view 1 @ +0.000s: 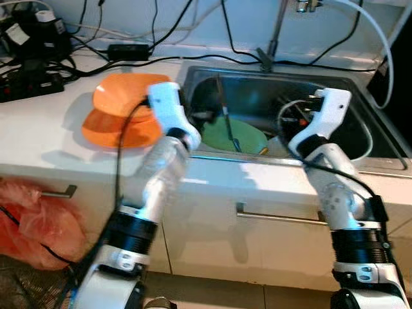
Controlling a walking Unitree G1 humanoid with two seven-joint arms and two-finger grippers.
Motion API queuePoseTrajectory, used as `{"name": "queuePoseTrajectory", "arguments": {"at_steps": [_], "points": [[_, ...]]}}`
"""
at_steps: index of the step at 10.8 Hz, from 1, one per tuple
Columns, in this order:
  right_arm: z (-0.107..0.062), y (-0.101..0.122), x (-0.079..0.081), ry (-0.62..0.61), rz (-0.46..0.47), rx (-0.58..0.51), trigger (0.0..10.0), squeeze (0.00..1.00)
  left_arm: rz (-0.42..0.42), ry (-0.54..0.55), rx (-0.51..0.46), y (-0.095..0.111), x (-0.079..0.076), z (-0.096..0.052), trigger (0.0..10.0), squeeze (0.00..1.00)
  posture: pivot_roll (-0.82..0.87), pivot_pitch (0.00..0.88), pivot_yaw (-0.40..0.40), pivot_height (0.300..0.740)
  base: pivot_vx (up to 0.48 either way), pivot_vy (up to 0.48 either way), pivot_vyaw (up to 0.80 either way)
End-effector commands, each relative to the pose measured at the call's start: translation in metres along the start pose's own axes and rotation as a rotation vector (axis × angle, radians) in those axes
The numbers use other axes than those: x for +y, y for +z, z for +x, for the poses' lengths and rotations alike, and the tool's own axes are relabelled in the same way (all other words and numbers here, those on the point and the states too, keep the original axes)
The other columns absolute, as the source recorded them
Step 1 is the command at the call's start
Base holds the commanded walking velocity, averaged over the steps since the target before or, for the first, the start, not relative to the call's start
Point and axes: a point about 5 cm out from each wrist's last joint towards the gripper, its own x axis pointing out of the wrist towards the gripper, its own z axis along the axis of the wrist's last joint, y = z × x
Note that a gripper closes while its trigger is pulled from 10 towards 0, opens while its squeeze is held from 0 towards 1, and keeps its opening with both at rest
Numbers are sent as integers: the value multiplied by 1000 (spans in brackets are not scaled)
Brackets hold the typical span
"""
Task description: Kitchen organization
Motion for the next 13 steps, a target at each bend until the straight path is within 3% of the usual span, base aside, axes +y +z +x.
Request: {"name": "queuePoseTrajectory", "arguments": {"at_steps": [1, 4, 6, 7, 13], "points": [[2, 4, -2, 0, -19, -23, 10000, 1000, 23, 1, -29, 4, -1, -2, 10000, 0, -16, 0, 0, 740, 0, 0, 0], [2, 4, -3, 1, -28, -30, 10000, 1000, 73, 12, -55, 6, -1, -2, 10000, 0, -16, 0, 0, 740, 0, 0, 0], [-1, 4, 1, 40, -26, -31, 10000, 1000, 280, 45, -112, 11, 7, -6, 10000, 0, -12, 0, 0, 740, 0, 0, 0], [-1, 4, 2, 46, -28, -31, 10000, 1000, 298, 43, -119, 11, 8, -8, 10000, 0, -12, 65, 79, 740, 0, 0, 0], [-1, 4, 2, 46, -28, -31, 10000, 1000, 298, 43, -119, 11, 8, -8, 10000, 0, -12, 65, 79, 740, 0, 0, 0]]}}
